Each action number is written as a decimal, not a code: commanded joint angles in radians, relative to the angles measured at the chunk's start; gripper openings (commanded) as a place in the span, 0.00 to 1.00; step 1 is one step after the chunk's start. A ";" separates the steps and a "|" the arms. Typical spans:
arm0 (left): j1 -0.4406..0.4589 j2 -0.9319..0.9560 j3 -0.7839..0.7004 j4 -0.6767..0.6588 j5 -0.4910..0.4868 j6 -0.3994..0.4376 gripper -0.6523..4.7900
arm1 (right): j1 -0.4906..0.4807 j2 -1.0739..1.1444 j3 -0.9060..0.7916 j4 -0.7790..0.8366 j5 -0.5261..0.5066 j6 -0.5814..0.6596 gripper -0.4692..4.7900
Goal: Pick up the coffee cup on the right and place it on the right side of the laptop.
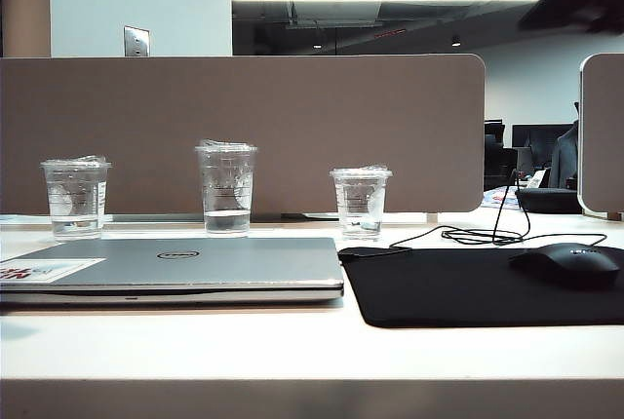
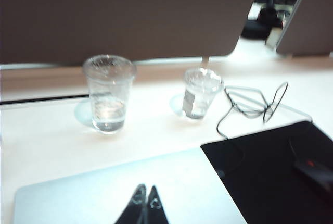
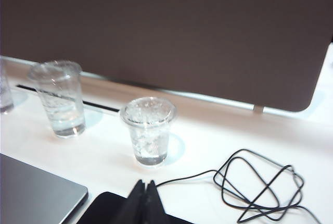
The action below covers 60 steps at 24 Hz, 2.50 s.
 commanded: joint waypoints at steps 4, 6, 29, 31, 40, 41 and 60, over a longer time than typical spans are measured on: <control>-0.020 0.092 0.142 -0.182 0.025 0.040 0.11 | 0.006 0.162 0.077 0.161 -0.006 -0.004 0.09; -0.021 0.114 0.171 -0.201 0.061 0.040 0.11 | 0.007 0.220 0.093 0.218 -0.007 -0.003 0.09; -0.021 0.135 0.189 -0.187 0.171 0.032 0.11 | 0.058 0.949 0.589 0.292 -0.196 -0.007 1.00; -0.021 0.135 0.189 -0.184 0.171 0.032 0.11 | 0.058 0.991 0.651 0.270 -0.200 -0.006 1.00; -0.021 0.135 0.189 -0.180 0.171 0.032 0.11 | 0.067 1.162 0.908 0.156 -0.207 -0.007 1.00; -0.021 0.135 0.189 -0.180 0.171 0.032 0.11 | 0.071 1.183 0.935 0.154 -0.207 -0.007 1.00; -0.021 0.140 0.188 -0.180 0.171 0.032 0.11 | 0.106 1.296 1.059 0.135 -0.173 -0.033 1.00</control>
